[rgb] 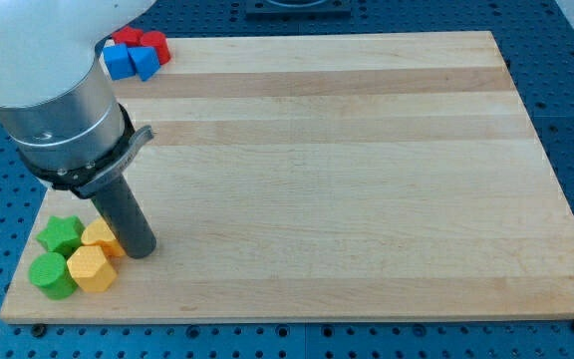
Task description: Slide the red star and red circle right and down
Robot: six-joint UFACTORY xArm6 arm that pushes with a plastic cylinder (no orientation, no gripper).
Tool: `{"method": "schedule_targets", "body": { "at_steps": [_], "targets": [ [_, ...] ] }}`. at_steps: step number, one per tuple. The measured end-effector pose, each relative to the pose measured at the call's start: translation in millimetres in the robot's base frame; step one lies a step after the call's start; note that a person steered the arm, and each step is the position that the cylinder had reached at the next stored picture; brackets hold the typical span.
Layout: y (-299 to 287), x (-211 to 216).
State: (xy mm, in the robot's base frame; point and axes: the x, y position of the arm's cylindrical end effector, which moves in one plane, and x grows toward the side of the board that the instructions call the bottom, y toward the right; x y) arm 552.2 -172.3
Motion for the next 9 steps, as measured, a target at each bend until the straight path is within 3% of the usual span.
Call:
{"method": "schedule_targets", "body": {
  "at_steps": [1, 3, 4, 5, 7, 8, 9],
  "targets": [
    [0.0, -5.3],
    [16.0, -89.3],
    [15.4, -89.4],
    [-15.8, -108.3],
    [-130.2, -185.4],
    [-132.6, -188.3],
    [-132.7, -220.3]
  ]
}}
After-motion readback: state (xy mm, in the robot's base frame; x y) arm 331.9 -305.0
